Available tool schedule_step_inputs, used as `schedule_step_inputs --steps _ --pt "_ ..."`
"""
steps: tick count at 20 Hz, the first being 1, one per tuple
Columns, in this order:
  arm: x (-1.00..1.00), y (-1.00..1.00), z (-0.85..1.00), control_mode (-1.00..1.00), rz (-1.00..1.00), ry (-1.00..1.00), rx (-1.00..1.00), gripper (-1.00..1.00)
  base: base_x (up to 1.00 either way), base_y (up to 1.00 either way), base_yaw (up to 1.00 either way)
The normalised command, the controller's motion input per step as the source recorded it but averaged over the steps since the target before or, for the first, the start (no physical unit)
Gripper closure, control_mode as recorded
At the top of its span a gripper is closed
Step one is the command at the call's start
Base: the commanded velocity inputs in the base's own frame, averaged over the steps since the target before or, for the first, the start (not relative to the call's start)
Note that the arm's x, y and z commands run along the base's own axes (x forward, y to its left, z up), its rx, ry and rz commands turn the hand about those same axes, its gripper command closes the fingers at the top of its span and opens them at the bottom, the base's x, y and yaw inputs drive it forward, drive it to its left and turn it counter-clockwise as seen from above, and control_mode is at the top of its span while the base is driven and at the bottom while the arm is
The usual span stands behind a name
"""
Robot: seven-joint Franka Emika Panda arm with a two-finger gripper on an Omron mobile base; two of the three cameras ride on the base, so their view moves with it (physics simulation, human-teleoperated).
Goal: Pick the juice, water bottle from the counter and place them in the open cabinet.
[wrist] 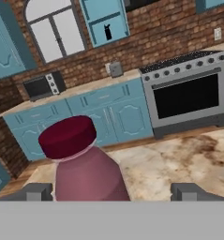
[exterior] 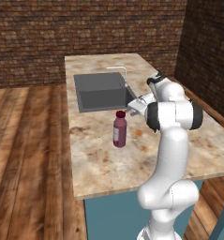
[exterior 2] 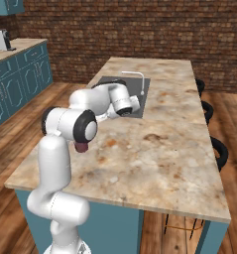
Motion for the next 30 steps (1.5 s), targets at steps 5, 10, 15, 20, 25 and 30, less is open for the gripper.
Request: schedule_step_inputs --steps 5,10,15,20,25,30 --pt "-0.20 0.02 -0.02 -1.00 0.00 0.00 0.00 -1.00 0.00 0.00 0.00" --pt "-0.33 0.04 0.00 -1.00 0.00 -0.01 0.00 -1.00 0.00 0.00 0.00" --pt "0.00 0.07 -0.06 -1.00 -0.01 -0.03 0.00 -1.00 0.00 0.00 0.00" --pt "-0.05 0.02 0.00 -1.00 -0.07 -0.04 0.00 -1.00 0.00 0.00 0.00" --pt "-0.14 0.00 0.00 -1.00 -0.11 0.00 0.00 -1.00 0.00 0.00 0.00" --pt "-0.23 0.00 0.00 -1.00 -0.11 0.00 0.00 -1.00 0.00 0.00 0.00"
